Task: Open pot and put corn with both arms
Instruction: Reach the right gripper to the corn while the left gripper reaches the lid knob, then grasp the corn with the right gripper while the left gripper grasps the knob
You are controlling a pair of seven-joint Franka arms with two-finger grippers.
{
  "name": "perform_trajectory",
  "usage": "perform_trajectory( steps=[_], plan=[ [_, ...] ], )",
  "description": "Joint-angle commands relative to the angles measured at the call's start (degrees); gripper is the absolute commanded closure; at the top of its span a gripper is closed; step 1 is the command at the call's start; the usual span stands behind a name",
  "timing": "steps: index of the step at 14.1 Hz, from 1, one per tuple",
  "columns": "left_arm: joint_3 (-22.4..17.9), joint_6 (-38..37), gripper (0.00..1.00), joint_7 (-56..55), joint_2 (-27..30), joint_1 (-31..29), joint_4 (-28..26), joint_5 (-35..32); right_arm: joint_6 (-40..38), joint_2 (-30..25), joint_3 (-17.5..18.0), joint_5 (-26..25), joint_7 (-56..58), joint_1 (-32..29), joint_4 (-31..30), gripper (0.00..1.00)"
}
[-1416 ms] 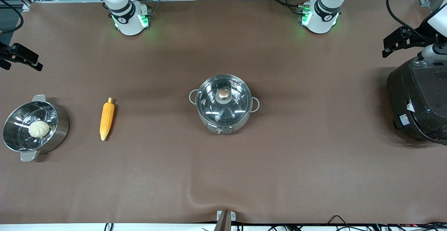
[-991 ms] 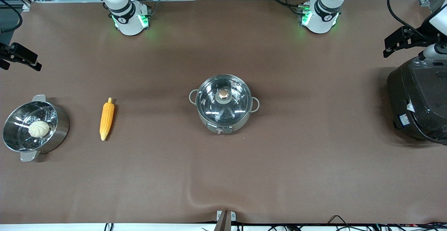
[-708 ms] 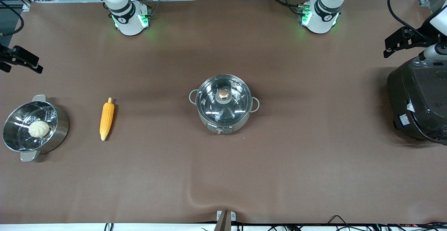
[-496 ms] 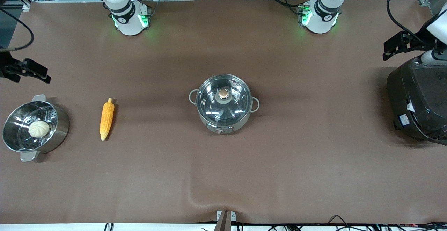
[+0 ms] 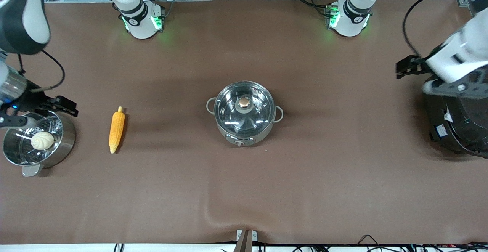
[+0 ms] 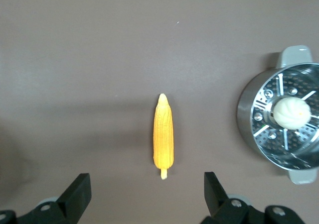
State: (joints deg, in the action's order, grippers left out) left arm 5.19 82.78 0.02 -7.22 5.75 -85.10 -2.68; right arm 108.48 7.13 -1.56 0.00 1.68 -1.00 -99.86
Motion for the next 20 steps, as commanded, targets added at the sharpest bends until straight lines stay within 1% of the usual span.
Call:
perform_trajectory(
  steps=[1, 3, 4, 6, 8, 9, 11, 12, 14, 16, 17, 18, 20],
  plan=[
    [0.2, 2.5, 0.0, -6.9, -7.7, 7.1, 5.2, -1.0, 7.4, -1.2, -0.3, -0.1, -0.8, 0.9, -8.4, 0.0],
    [0.5, 8.3, 0.0, -14.8, -11.2, 11.5, 6.2, -0.9, 16.5, -0.3, -0.3, -0.1, -0.4, 0.6, -15.6, 0.0],
    [0.5, 11.1, 0.0, -18.4, -12.7, 13.8, 6.3, -0.9, 18.3, 1.4, -0.3, -0.4, -0.3, 1.1, -17.2, 0.0],
    [0.5, 16.9, 0.0, -27.4, -15.6, 18.7, 6.4, -1.0, 19.8, 6.4, -0.3, -0.8, 0.6, 1.0, -17.2, 0.0],
    [0.5, 21.1, 0.0, -30.6, -17.3, 23.7, 6.4, -1.0, 24.3, 10.3, -0.4, -0.8, 3.8, 0.3, -17.2, 0.0],
    [0.5, 22.4, 0.0, -31.3, -18.5, 26.1, 6.5, -1.0, 26.1, 12.2, -0.5, -0.8, 5.5, -0.7, -17.1, 0.0],
    [0.2, 24.3, 0.0, -36.5, -21.5, 30.9, 6.6, -1.1, 28.1, 15.9, -0.4, -0.8, 7.5, -2.5, -17.2, 0.0],
    [0.1, 25.3, 0.0, -38.7, -22.7, 32.4, 6.6, -1.1, 28.7, 17.6, -0.4, -0.8, 7.6, -2.9, -17.0, 0.0],
    [0.3, 27.3, 0.0, -39.7, -23.5, 34.1, 6.6, -1.0, 30.4, 21.1, -0.3, 0.1, 6.8, -3.0, -17.0, 0.0],
    [0.5, 28.7, 0.0, -39.8, -24.9, 35.6, 6.6, -1.0, 30.0, 21.6, -0.3, 0.2, 6.6, -3.0, -16.9, 0.0],
    [0.3, 29.4, 0.0, -40.0, -25.8, 36.5, 6.7, -1.0, 29.9, 21.5, -0.3, 0.3, 6.5, -3.0, -16.9, 0.07],
    [0.3, 30.2, 0.0, -40.1, -26.8, 37.0, 6.6, -1.1, 29.8, 21.5, -0.3, 0.3, 6.5, -2.9, -16.9, 0.28],
    [0.3, 32.0, 0.0, -39.5, -27.8, 37.2, 6.6, -1.0, 29.7, 21.5, -0.3, 0.3, 6.5, -2.8, -16.5, 0.58]
  ],
)
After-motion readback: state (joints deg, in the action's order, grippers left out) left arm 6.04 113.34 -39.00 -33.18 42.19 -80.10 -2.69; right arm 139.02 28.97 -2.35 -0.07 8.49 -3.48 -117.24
